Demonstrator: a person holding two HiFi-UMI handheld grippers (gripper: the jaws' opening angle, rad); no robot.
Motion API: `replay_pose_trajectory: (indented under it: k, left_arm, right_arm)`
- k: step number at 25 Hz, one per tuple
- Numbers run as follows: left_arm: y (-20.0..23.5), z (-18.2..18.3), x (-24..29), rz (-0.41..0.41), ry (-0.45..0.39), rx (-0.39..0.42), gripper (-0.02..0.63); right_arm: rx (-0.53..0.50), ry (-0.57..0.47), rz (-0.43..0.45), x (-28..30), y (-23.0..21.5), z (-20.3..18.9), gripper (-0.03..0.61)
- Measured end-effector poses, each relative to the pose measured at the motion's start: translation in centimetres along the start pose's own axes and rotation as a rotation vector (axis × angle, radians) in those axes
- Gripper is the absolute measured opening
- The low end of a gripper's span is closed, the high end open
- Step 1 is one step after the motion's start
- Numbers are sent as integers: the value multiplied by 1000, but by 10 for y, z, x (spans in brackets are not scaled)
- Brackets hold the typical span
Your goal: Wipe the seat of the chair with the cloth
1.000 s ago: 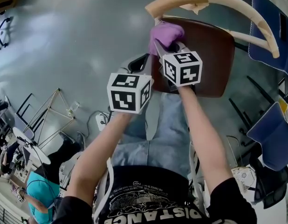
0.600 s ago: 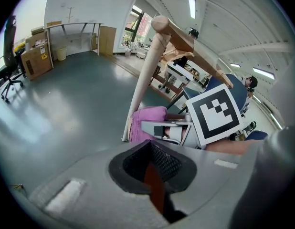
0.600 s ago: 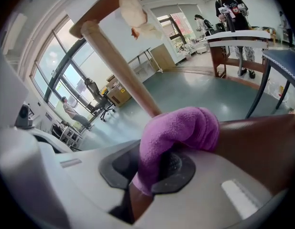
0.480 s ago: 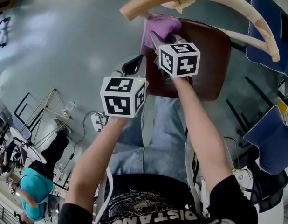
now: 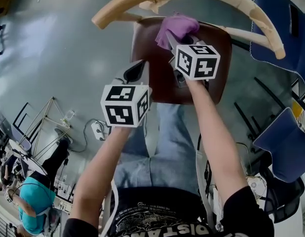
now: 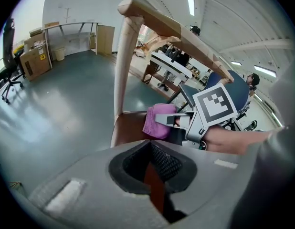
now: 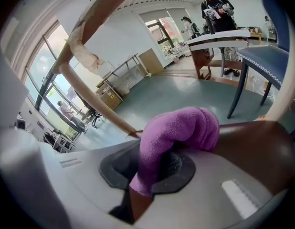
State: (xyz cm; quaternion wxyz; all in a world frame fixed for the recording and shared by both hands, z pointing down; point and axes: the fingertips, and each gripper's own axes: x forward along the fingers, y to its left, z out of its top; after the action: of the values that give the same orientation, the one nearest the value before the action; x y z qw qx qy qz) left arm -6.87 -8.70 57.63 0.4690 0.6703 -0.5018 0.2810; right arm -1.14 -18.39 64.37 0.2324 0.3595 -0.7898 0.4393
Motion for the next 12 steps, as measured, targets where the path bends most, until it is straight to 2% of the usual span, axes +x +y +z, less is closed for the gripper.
replay_pose_trajectory:
  k: [12]
  left_arm:
    - [-56,-5,24,-33,24,30,-2]
  right_arm:
    - [65,-22,-99,-73,-81,-14,60]
